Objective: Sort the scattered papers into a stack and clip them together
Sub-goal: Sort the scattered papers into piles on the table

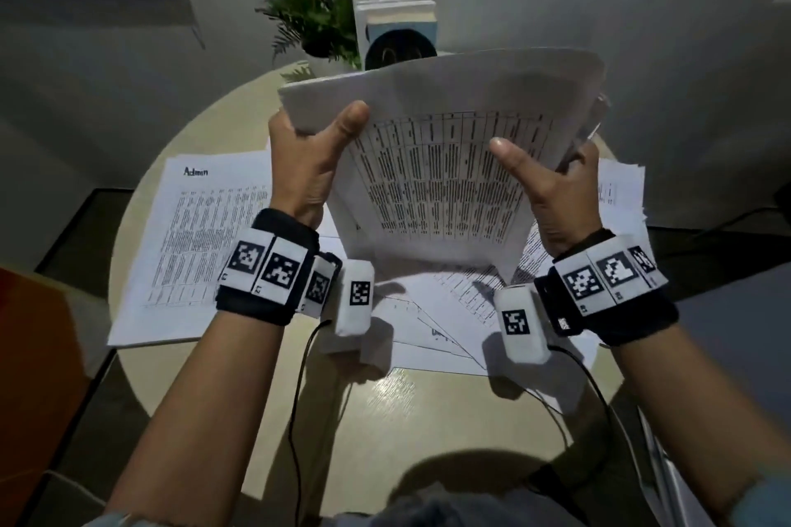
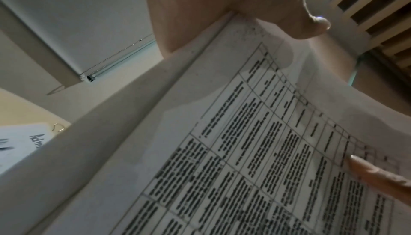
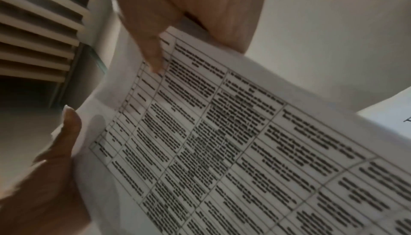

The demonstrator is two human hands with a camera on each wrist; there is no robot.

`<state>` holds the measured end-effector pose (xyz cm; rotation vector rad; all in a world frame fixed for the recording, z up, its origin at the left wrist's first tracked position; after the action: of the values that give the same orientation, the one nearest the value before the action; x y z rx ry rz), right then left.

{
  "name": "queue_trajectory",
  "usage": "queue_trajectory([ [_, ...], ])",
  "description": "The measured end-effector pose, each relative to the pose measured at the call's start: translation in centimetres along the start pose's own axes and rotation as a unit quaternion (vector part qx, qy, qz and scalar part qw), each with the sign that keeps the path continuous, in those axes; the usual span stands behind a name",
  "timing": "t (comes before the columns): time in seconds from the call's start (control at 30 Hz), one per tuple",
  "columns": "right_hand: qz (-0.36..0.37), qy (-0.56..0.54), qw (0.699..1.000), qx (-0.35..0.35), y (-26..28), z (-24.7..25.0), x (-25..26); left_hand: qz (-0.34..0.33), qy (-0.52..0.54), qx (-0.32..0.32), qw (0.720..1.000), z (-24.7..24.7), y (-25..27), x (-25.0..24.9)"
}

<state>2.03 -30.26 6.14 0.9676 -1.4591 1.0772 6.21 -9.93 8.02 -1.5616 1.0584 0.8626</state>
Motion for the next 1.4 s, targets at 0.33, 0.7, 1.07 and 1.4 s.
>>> queue_trajectory([
  [0.33,0.034,-0.121,0.988,-0.087,-4.3,-3.2,3.0,0.134,-0.112,0.009,0.985,4.3,0.7,4.6],
  [0.7,-0.171,0.235,0.957,0.011,0.6,-11.9,-9.1,0.270,-0.172,-0.129,0.938,15.0,-0.9,5.8],
  [1.07,-0.194,0.376,0.903,0.072,2.0,-22.5,-13.8,0.405,-0.288,-0.112,0.860,26.4,-1.4,9.6],
  [1.4,-0.261,0.328,0.900,-0.116,0.4,-22.5,-16.2,0.447,-0.384,-0.039,0.807,32.8,-1.8,11.2],
])
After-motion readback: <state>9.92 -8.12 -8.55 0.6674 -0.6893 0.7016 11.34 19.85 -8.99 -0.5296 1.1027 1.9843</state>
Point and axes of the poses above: each hand's wrist, its own y-axis away from the middle knuckle, its own z-axis out of the back of the hand, x = y × z, the point moved 2 cm from there along -y, towards the middle knuckle, and after that the axes turned 6 degrees about -z, right-handed, at the moved point
